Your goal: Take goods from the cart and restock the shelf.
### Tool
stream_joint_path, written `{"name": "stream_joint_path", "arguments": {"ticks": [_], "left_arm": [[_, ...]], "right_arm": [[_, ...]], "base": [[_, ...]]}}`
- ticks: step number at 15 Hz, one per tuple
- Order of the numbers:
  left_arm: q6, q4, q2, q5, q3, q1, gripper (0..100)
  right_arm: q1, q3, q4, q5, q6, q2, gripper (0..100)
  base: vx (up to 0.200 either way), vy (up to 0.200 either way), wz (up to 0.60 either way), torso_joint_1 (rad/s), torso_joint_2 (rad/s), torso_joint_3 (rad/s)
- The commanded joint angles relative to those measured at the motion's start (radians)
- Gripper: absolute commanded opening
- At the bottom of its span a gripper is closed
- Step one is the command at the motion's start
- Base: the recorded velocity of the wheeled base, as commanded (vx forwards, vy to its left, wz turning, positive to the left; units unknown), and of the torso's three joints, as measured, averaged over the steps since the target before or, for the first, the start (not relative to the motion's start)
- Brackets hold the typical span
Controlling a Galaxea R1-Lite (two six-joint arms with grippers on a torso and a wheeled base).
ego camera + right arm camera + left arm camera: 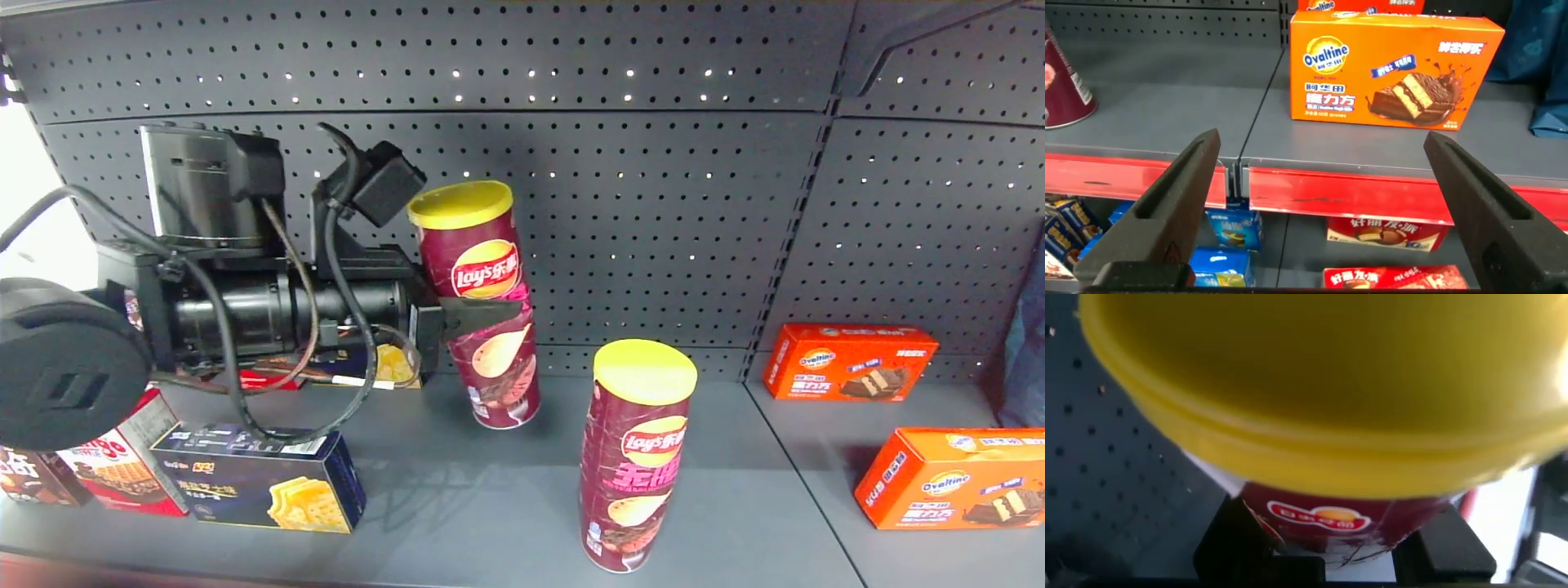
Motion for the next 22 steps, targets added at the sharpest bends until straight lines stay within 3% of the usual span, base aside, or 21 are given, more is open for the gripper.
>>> {"name": "stream_joint_path", "arguments": {"ticks": [1, 10, 13, 14, 22], "left_arm": [[0.028, 0.000, 0.118, 0.000, -0.068, -0.001, 0], [0.041, -0.002, 0.284, -0.004, -0.214, -0.011, 0], [0.103, -0.002, 0.321, -0.005, -0.219, -0.014, 0], [0.111, -0.002, 0.335, -0.005, -0.231, -0.014, 0], [0.113, 0.000, 0.424, -0.007, -0.304, -0.017, 0]], "right_arm": [[0.001, 0.000, 0.000, 0.000, 0.000, 0.001, 100], [0.001, 0.000, 0.000, 0.000, 0.000, 0.001, 100], [0.001, 0.000, 0.000, 0.000, 0.000, 0.001, 100], [0.001, 0.000, 0.000, 0.000, 0.000, 0.001, 100], [0.001, 0.000, 0.000, 0.000, 0.000, 0.001, 100]], "base": [[0.000, 0.000, 0.00, 0.000, 0.00, 0.000], [0.000, 0.000, 0.00, 0.000, 0.00, 0.000], [0.000, 0.000, 0.00, 0.000, 0.00, 0.000], [0.000, 0.000, 0.00, 0.000, 0.00, 0.000], [0.000, 0.000, 0.00, 0.000, 0.00, 0.000]]}}
